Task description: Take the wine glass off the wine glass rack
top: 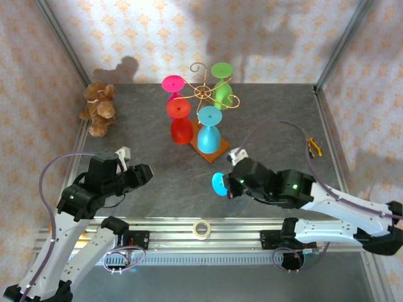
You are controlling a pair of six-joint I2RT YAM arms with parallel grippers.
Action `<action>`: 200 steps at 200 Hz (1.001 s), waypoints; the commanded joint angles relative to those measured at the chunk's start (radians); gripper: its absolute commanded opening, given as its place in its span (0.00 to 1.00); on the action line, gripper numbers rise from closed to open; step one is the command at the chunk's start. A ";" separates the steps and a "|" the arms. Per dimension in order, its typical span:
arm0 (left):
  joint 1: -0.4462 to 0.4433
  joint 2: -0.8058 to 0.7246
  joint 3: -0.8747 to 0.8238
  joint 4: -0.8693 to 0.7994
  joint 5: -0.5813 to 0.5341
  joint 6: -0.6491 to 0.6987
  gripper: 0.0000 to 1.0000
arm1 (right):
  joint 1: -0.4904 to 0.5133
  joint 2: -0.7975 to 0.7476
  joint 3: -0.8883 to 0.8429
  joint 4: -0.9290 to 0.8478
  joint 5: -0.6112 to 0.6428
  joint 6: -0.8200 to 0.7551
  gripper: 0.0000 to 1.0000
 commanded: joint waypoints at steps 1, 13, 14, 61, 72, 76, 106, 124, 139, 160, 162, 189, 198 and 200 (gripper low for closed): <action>-0.005 -0.008 -0.013 0.013 0.040 -0.038 0.45 | 0.084 0.051 0.066 0.053 0.123 -0.057 0.00; -0.005 -0.015 -0.021 0.016 0.050 -0.048 0.47 | 0.111 0.090 0.074 0.100 0.092 -0.067 0.00; -0.005 -0.015 -0.022 0.017 0.051 -0.049 0.47 | 0.112 0.093 0.074 0.104 0.091 -0.067 0.00; -0.005 -0.035 -0.071 0.077 0.132 -0.133 0.51 | 0.168 0.214 0.084 0.251 0.040 -0.132 0.00; -0.005 -0.040 -0.084 0.080 0.141 -0.146 0.51 | 0.175 0.234 0.082 0.281 0.021 -0.148 0.00; -0.005 -0.042 -0.089 0.080 0.145 -0.148 0.51 | 0.179 0.242 0.080 0.293 0.021 -0.153 0.00; -0.005 -0.042 -0.103 0.085 0.178 -0.162 0.52 | 0.234 0.308 0.090 0.357 0.067 -0.240 0.00; -0.005 -0.034 -0.111 0.092 0.210 -0.165 0.54 | 0.281 0.364 0.106 0.389 0.134 -0.326 0.00; -0.005 -0.025 -0.127 0.101 0.230 -0.172 0.55 | 0.300 0.412 0.119 0.414 0.181 -0.380 0.00; -0.005 -0.032 -0.153 0.118 0.267 -0.186 0.57 | 0.315 0.443 0.107 0.470 0.241 -0.440 0.00; -0.005 -0.031 -0.155 0.118 0.270 -0.186 0.57 | 0.316 0.445 0.105 0.474 0.246 -0.447 0.00; -0.005 -0.052 -0.179 0.091 0.292 -0.185 0.59 | 0.320 0.457 0.084 0.537 0.308 -0.532 0.00; -0.005 -0.062 -0.188 0.077 0.297 -0.184 0.60 | 0.320 0.468 0.085 0.550 0.326 -0.558 0.00; -0.005 -0.064 -0.190 0.074 0.297 -0.183 0.60 | 0.320 0.471 0.085 0.552 0.328 -0.564 0.00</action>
